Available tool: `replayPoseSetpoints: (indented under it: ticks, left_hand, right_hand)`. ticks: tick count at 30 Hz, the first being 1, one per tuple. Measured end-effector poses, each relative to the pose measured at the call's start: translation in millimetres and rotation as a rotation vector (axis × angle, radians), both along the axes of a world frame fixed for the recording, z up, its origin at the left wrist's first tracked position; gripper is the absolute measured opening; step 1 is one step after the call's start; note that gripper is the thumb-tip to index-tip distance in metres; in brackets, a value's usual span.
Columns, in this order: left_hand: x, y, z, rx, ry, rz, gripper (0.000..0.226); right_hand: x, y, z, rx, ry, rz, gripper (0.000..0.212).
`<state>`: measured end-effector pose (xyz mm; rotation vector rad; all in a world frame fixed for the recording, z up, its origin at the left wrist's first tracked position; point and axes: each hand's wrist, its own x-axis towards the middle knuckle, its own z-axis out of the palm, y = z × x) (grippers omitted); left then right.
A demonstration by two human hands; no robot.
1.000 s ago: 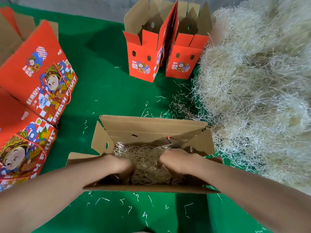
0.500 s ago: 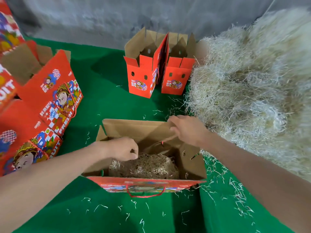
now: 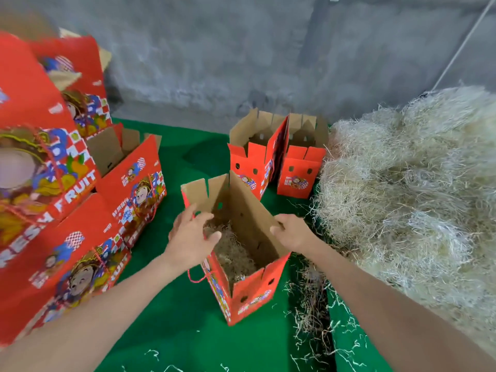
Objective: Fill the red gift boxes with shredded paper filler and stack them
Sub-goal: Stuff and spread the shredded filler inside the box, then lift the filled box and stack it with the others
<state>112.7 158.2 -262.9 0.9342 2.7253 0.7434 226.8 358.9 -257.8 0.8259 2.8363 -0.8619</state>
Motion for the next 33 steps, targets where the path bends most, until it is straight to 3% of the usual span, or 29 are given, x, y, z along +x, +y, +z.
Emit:
replayPoseSetpoints:
  ticks: [2,4,7,11,13,16,20,22,24,27,31,33]
  left_hand:
    - [14.7,-2.8,-7.0,0.107,-0.216,0.034,0.064]
    - [29.6,-4.3,-15.3,0.171,-0.338,0.022,0.072]
    - [49.7,-5.3,-23.7,0.288,-0.410,0.052,0.081]
    - [72.3,-5.6,-28.4,0.448,-0.406,0.121,0.095]
    - [65.8,-4.8,-29.4,0.482,-0.432,0.266,0.092]
    - [27.7,-2.6,-28.1,0.447,-0.435,0.455,0.060]
    - [-48.9,-3.6,-14.1,0.607,-0.504,0.511,0.050]
    - [-78.5,-6.0,-16.8,0.542,-0.525,0.475,0.050]
    - [-96.6,-7.1,-28.8,0.374,-0.518,0.430,0.051]
    - [-126.0,-4.1,-45.3,0.304,-0.454,0.410,0.049]
    - [-198.0,20.3,-43.1,0.511,-0.633,0.357,0.054]
    - [-230.2,45.7,-37.1,0.518,-0.544,0.352,0.052]
  right_hand:
    - [2.3,-4.7,-1.2,-0.165,-0.126,0.051,0.054]
    - [5.5,-8.1,-5.1,-0.195,-0.258,0.065,0.068]
    - [1.5,-9.5,-13.6,0.026,-0.199,0.109,0.063]
    - [-15.2,-19.3,-20.3,0.089,-0.054,0.027,0.054]
    - [-28.5,-21.9,-22.2,0.087,0.000,0.011,0.047]
    - [-56.4,-25.3,-19.3,0.025,0.094,-0.019,0.045]
    - [-89.8,-36.6,-11.7,-0.088,0.174,0.213,0.071]
    - [-103.9,-38.2,-16.1,-0.062,0.025,0.353,0.084]
    - [-119.5,-40.7,-28.1,0.069,-0.098,0.355,0.072]
    - [-154.2,-46.4,-35.8,0.175,-0.021,0.231,0.025]
    - [-212.3,-34.5,-31.0,0.207,-0.016,0.117,0.018]
    - [-243.2,-24.7,-30.8,0.293,-0.005,0.110,0.025]
